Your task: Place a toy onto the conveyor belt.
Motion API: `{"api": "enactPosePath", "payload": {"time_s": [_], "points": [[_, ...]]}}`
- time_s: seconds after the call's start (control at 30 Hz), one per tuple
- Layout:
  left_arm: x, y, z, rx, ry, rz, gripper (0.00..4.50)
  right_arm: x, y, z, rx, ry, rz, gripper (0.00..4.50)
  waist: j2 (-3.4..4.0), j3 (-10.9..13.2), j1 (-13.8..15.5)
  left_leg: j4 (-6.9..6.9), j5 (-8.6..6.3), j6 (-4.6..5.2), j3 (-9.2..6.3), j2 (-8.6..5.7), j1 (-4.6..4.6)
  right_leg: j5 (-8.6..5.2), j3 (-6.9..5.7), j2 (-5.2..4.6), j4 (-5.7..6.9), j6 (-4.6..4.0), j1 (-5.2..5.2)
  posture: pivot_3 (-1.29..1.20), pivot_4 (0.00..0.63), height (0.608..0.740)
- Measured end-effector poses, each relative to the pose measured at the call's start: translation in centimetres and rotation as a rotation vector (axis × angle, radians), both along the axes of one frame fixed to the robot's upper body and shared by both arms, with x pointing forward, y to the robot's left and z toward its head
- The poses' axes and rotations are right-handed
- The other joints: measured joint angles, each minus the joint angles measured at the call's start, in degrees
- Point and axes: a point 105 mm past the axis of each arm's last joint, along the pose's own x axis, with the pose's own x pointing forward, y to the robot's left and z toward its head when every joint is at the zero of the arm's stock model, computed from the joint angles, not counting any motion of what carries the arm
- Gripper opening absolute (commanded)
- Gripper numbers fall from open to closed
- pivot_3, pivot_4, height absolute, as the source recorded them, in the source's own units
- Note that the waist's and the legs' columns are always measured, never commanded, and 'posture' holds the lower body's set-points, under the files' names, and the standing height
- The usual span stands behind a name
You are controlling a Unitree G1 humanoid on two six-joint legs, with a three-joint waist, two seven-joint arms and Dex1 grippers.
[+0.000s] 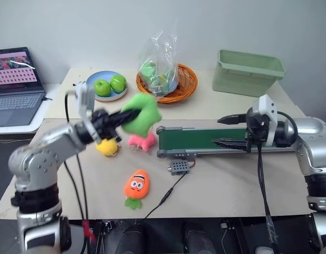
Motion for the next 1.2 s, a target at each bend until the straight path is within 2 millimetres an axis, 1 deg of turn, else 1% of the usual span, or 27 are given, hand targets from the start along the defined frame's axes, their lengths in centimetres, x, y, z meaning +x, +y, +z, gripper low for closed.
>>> {"api": "enactPosePath", "payload": {"time_s": [0.03,0.07,0.1,0.13,0.2,0.27,0.3,0.37,0.47,0.5,0.6,0.7,0.8,0.87,0.93,1.0,1.07,1.13,1.2], "points": [[0.6,-0.9,0.4,0.121,-0.089,0.034,0.21,0.0,0.1,0.0,0.002,-0.001,0.002,4.5,0.03,0.0,-0.3,-0.06,0.0,0.0,0.04,-0.04,0.04,0.0,0.05,0.01,-0.05,0.0,0.01,0.0,0.15,0.74],[0.7,-1.2,0.4,0.169,-0.121,0.042,0.21,0.0,0.1,-0.1,0.002,0.0,0.0,4.5,0.03,0.0,-0.4,-0.06,0.0,0.0,0.06,-0.04,0.04,0.0,0.07,0.0,-0.04,0.01,0.0,0.0,0.15,0.74],[1.3,-2.1,-0.9,0.337,-0.209,0.053,0.21,0.0,0.0,-0.2,0.004,0.002,-0.007,4.5,0.05,0.0,-0.5,-0.13,0.0,0.0,0.1,-0.03,0.1,-0.01,0.12,0.04,-0.07,0.01,0.01,0.0,0.15,0.74],[1.4,-2.5,-1.6,0.392,-0.228,0.043,0.21,0.0,0.0,-0.2,0.005,0.002,-0.01,4.5,0.06,0.0,-0.5,-0.16,0.0,0.0,0.11,-0.03,0.1,-0.01,0.12,0.05,-0.08,0.0,-0.01,0.0,0.15,0.74],[1.9,-3.4,-3.5,0.581,-0.357,0.02,0.21,0.0,0.0,-0.4,0.007,0.004,-0.015,4.5,0.06,0.0,-0.5,-0.18,0.01,0.0,0.11,-0.01,0.07,-0.01,0.1,0.08,-0.07,0.0,-0.06,0.0,0.15,0.74],[2.4,-3.4,-4.5,0.714,-0.486,0.015,0.21,0.0,-0.1,-0.5,0.007,0.005,-0.018,4.5,0.06,0.0,-0.4,-0.2,0.01,0.0,0.11,0.0,0.07,-0.02,0.1,0.08,-0.07,-0.01,-0.07,0.0,0.15,0.74],[2.7,-3.7,-4.8,0.788,-0.591,-0.003,0.21,-0.1,-0.2,-0.6,0.009,0.009,-0.024,4.5,0.05,0.0,-0.3,-0.19,0.01,0.01,0.11,0.0,0.06,-0.02,0.08,0.06,-0.07,-0.02,-0.05,0.0,0.15,0.74],[3.0,-4.9,-5.2,0.905,-0.798,-0.056,0.21,-0.2,-0.3,-0.8,0.011,0.008,-0.034,4.5,0.06,0.0,-0.1,-0.16,0.01,0.02,0.14,-0.02,0.01,-0.02,0.08,0.02,-0.09,-0.01,-0.06,0.0,0.15,0.74],[3.2,-6.6,-5.5,0.963,-1.013,-0.11,0.21,-0.2,-0.2,-0.6,0.012,-0.005,-0.036,4.5,0.05,0.0,0.5,-0.04,-0.01,0.07,0.14,-0.02,-0.09,-0.01,0.06,0.01,-0.1,0.01,-0.07,0.0,0.15,0.74],[3.4,-7.2,-5.9,0.975,-1.069,-0.131,0.21,-0.3,-0.1,-0.6,0.013,-0.009,-0.034,4.5,0.05,0.0,0.6,0.02,-0.03,0.09,0.13,-0.01,-0.14,0.0,0.04,0.02,-0.1,0.01,-0.08,0.0,0.15,0.74],[4.1,-7.9,-7.1,1.0,-1.153,-0.159,0.21,-0.3,-0.2,-0.6,0.016,-0.012,-0.044,4.5,0.05,0.0,0.9,0.12,-0.04,0.11,0.13,-0.01,-0.23,0.03,0.03,0.01,-0.08,0.07,-0.12,0.0,0.15,0.74],[4.7,-8.2,-8.1,1.013,-1.191,-0.176,0.21,-0.3,-0.3,-0.7,0.017,-0.009,-0.05,4.5,0.05,0.0,0.9,0.13,-0.03,0.11,0.14,-0.02,-0.22,0.04,0.04,0.01,-0.06,0.09,-0.11,0.0,0.15,0.74],[5.0,-9.2,-9.6,1.02,-1.221,-0.21,0.21,-0.3,-0.3,-0.7,0.018,-0.014,-0.061,4.5,0.05,0.0,1.0,0.14,-0.03,0.12,0.13,-0.02,-0.23,0.04,0.03,0.01,-0.05,0.1,-0.12,0.0,0.15,0.74],[5.2,-9.5,-10.3,1.033,-1.248,-0.223,0.21,-0.4,-0.3,-0.6,0.018,-0.02,-0.065,4.5,0.05,0.0,1.0,0.14,-0.04,0.12,0.13,-0.02,-0.25,0.04,0.02,0.01,-0.03,0.11,-0.13,0.0,0.15,0.74],[5.5,-9.9,-10.3,1.032,-1.27,-0.216,0.21,-0.6,-0.2,-0.4,0.017,-0.029,-0.065,4.5,0.05,0.0,1.1,0.15,-0.03,0.12,0.12,-0.02,-0.28,0.06,0.02,0.01,-0.02,0.13,-0.14,0.0,0.15,0.74],[5.7,-10.5,-9.7,1.018,-1.306,-0.202,0.21,-0.9,0.0,0.1,0.022,-0.038,-0.058,4.5,0.04,0.0,1.1,0.16,-0.04,0.12,0.12,-0.02,-0.28,0.06,0.02,0.0,-0.02,0.14,-0.13,0.0,0.15,0.74],[6.0,-10.8,-9.6,1.019,-1.321,-0.193,0.21,-1.0,-0.1,0.6,0.02,-0.05,-0.063,4.5,0.05,0.0,1.1,0.16,-0.04,0.12,0.12,-0.02,-0.25,0.06,0.01,0.01,-0.03,0.15,-0.1,0.0,0.15,0.74],[6.2,-10.5,-10.4,1.036,-1.308,-0.206,0.21,-1.1,-0.1,0.8,0.017,-0.057,-0.062,4.5,0.05,0.0,0.9,0.16,-0.04,0.12,0.12,-0.02,-0.23,0.06,0.02,0.01,-0.02,0.15,-0.11,0.0,0.15,0.74],[6.2,-10.4,-11.6,1.063,-1.287,-0.244,0.21,-1.1,-0.2,0.7,0.012,-0.054,-0.067,4.5,0.05,0.0,0.9,0.16,-0.04,0.12,0.12,-0.02,-0.24,0.06,0.02,0.02,-0.01,0.15,-0.12,0.0,0.15,0.74]]}}
